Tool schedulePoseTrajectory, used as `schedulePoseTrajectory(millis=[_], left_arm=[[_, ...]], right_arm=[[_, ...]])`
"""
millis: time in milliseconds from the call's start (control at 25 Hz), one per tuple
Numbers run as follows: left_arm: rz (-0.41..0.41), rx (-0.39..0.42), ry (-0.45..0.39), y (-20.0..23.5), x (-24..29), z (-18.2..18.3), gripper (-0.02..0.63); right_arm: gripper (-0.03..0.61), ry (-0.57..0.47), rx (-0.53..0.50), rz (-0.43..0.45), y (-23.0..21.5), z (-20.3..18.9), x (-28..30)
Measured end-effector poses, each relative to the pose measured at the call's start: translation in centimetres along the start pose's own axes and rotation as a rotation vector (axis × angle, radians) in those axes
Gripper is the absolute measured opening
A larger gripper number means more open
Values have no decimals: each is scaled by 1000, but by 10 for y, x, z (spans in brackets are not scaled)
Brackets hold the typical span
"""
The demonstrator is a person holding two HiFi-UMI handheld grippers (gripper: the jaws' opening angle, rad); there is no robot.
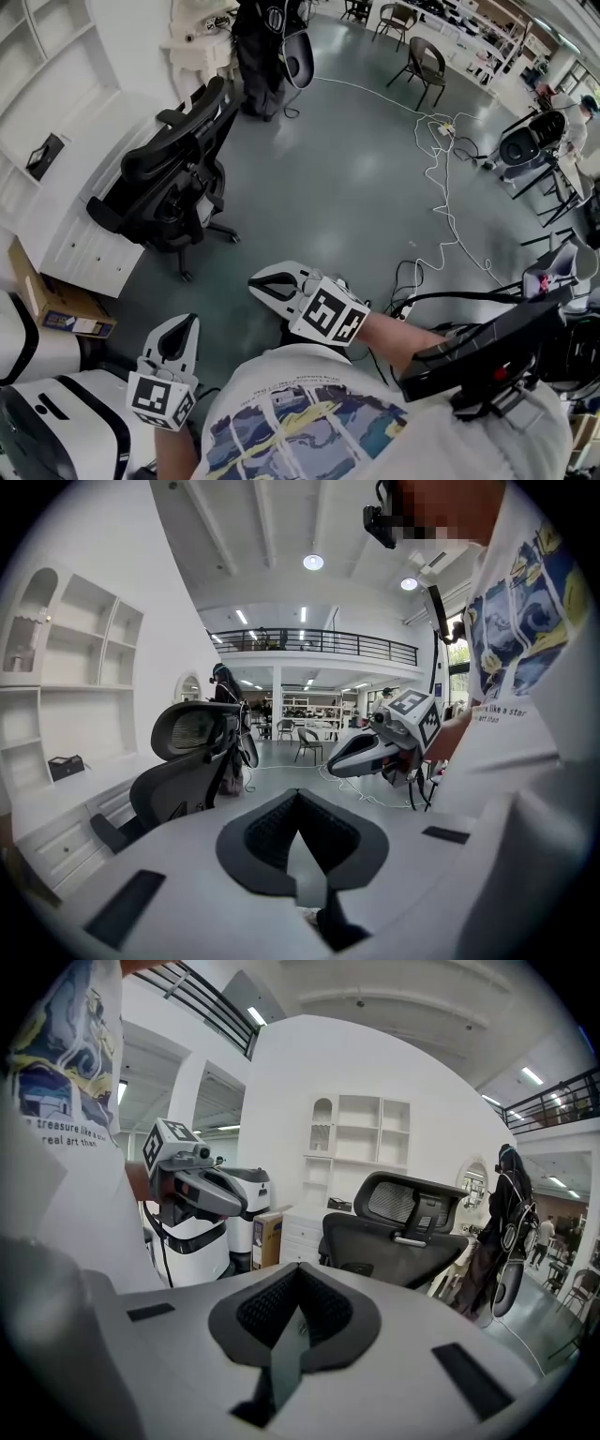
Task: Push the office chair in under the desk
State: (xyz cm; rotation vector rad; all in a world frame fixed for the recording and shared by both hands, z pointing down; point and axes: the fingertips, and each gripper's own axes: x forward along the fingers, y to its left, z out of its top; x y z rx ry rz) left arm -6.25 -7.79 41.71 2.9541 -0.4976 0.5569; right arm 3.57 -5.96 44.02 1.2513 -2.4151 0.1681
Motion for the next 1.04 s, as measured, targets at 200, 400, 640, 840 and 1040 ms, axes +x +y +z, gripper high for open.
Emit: schedulePoseTrajectory(millis=[200,400,640,840,1040], left_arm=[[-4,-1,8,2,1,-2,12],[-12,-6,14,4,3,-3,12],[-23,-10,18,7,5,-7,12],[-32,-12,26,11,8,-9,12],[-42,-13,36,12,14,-12,12]], right_arm=[[25,3,3,5,-1,-2,4],[25,12,9,8,-1,-4,7],[25,16,10,10,-1,-4,11],[25,26,15,10,-3,-7,14],[25,35,14,13,-7,-10,17]])
